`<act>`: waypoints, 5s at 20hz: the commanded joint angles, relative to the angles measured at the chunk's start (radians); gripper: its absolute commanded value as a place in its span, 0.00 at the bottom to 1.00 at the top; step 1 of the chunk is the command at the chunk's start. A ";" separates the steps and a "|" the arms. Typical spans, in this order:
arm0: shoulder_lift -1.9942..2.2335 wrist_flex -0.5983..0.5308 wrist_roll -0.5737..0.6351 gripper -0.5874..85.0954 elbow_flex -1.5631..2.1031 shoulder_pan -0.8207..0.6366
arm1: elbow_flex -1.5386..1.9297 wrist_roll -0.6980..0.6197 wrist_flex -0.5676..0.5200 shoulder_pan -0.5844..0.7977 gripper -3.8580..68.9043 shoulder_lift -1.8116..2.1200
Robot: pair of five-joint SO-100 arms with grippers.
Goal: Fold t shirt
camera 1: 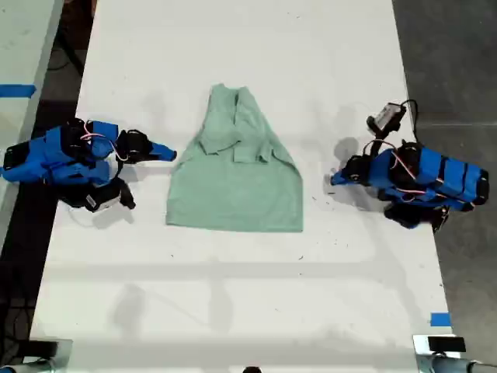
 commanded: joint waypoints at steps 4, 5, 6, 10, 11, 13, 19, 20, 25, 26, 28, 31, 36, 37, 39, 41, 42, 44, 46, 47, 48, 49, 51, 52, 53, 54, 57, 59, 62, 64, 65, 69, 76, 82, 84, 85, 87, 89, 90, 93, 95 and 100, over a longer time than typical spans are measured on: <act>0.008 0.011 -0.009 0.00 0.000 -0.011 | -0.103 0.048 0.063 -0.069 0.02 0.012; 0.008 0.011 -0.009 0.00 0.000 -0.011 | -0.100 0.046 0.060 -0.067 0.02 0.012; 0.008 0.011 -0.009 0.00 0.000 -0.009 | -0.092 0.028 0.043 -0.066 0.03 0.012; 0.008 0.011 -0.009 0.00 0.000 -0.011 | -0.066 -0.012 -0.017 -0.048 0.04 0.012; 0.008 0.011 -0.009 0.00 0.000 -0.011 | -0.078 -0.026 -0.021 -0.044 0.04 0.011; 0.008 0.009 -0.008 0.00 0.000 -0.015 | -0.196 -0.058 -0.054 -0.064 0.04 -0.141; 0.008 0.011 -0.008 0.00 0.000 -0.008 | -1.008 0.066 -0.130 -0.138 0.16 -1.299; 0.008 0.011 -0.003 0.00 -0.002 -0.003 | -1.052 0.061 -0.141 -0.138 0.23 -1.358; 0.008 0.008 0.003 0.00 -0.003 0.000 | -1.057 0.141 -0.141 -0.170 0.41 -1.473; 0.008 0.008 0.003 0.00 -0.003 -0.002 | -1.104 0.127 -0.114 -0.181 0.39 -1.557; 0.008 0.008 0.003 0.00 -0.003 -0.002 | -1.170 0.124 -0.087 -0.196 0.37 -1.703; 0.008 0.009 0.002 0.00 -0.003 0.000 | -1.147 0.146 -0.129 -0.198 0.08 -1.815; 0.008 0.009 0.002 0.00 -0.003 0.002 | -1.204 0.161 -0.063 -0.201 0.08 -1.816; 0.008 0.009 0.002 0.00 -0.003 0.002 | -1.262 0.152 -0.029 -0.207 0.08 -1.802; 0.008 0.009 0.003 0.00 -0.003 0.000 | -1.445 0.109 0.038 -0.229 0.08 -1.799; 0.008 0.009 0.002 0.00 -0.003 0.000 | -1.675 0.041 0.071 -0.265 0.08 -1.867; 0.008 0.009 0.002 0.00 -0.003 0.000 | -1.799 0.006 0.074 -0.288 0.08 -1.933; 0.008 0.009 0.003 0.00 -0.003 -0.002 | -2.033 -0.043 0.061 -0.325 0.08 -2.105; 0.008 0.009 0.003 0.00 -0.003 0.000 | -2.097 -0.054 -0.012 -0.324 0.08 -2.194; 0.008 0.009 0.003 0.00 -0.003 0.000 | -2.097 -0.054 -0.038 -0.311 0.08 -2.209; 0.008 0.009 0.003 0.00 -0.003 0.000 | -2.097 -0.055 -0.060 -0.298 0.08 -2.215; 0.008 0.009 0.003 0.00 -0.003 0.000 | -2.097 -0.061 -0.080 -0.287 0.08 -2.217; 0.008 0.009 0.003 0.00 -0.005 0.000 | -2.097 -0.063 -0.118 -0.272 0.08 -2.209; 0.008 0.011 0.003 0.00 -0.005 0.000 | -2.097 -0.063 -0.144 -0.265 0.09 -2.204; 0.008 0.011 0.003 0.00 -0.005 0.000 | -2.097 -0.069 -0.167 -0.262 0.17 -2.201; 0.008 0.011 0.003 0.00 -0.005 0.000 | -2.085 -0.077 -0.193 -0.262 0.25 -2.189; 0.008 0.011 0.003 0.00 -0.005 0.000 | -2.008 -0.069 -0.202 -0.262 0.35 -2.126; 0.008 0.011 0.005 0.00 -0.005 0.000 | -1.950 -0.049 -0.133 -0.255 0.04 -2.065; 0.008 0.011 0.005 0.00 -0.006 0.003 | -1.792 0.020 0.038 -0.239 0.04 -1.944; 0.008 0.012 0.005 0.00 -0.006 0.002 | -1.563 0.067 0.058 -0.233 0.04 -1.793; 0.008 0.012 0.005 0.00 -0.006 0.002 | -1.442 0.084 0.040 -0.232 0.04 -1.712; 0.008 0.011 0.005 0.00 -0.006 0.002 | -0.896 0.152 -0.198 -0.225 0.04 -1.290; 0.008 0.009 0.005 0.00 -0.005 0.002 | -0.061 0.175 -0.472 -0.206 0.04 -0.440; 0.008 0.008 0.002 0.00 -0.005 0.005 | 0.058 0.153 -0.216 -0.219 0.05 0.014; 0.008 0.008 0.000 0.00 -0.005 0.005 | 0.058 0.173 -0.210 -0.222 0.05 0.014; 0.008 0.008 -0.002 0.00 -0.003 0.006 | 0.060 0.193 -0.201 -0.224 0.05 0.014; 0.008 0.006 -0.002 0.00 -0.003 0.006 | 0.060 0.225 -0.183 -0.227 0.05 0.014; 0.008 0.006 -0.002 0.00 -0.003 0.006 | 0.060 0.244 -0.172 -0.229 0.04 0.014; 0.008 0.006 -0.002 0.00 -0.003 0.006 | 0.060 0.247 -0.170 -0.229 0.04 0.014; 0.008 0.002 0.002 0.00 -0.002 0.012 | 0.060 0.258 -0.161 -0.229 0.04 0.014; 0.008 -0.003 0.005 0.00 0.000 0.008 | 0.060 0.291 -0.147 -0.227 0.04 0.014; 0.008 -0.005 0.003 0.00 0.000 0.005 | 0.060 0.298 -0.143 -0.229 0.04 0.014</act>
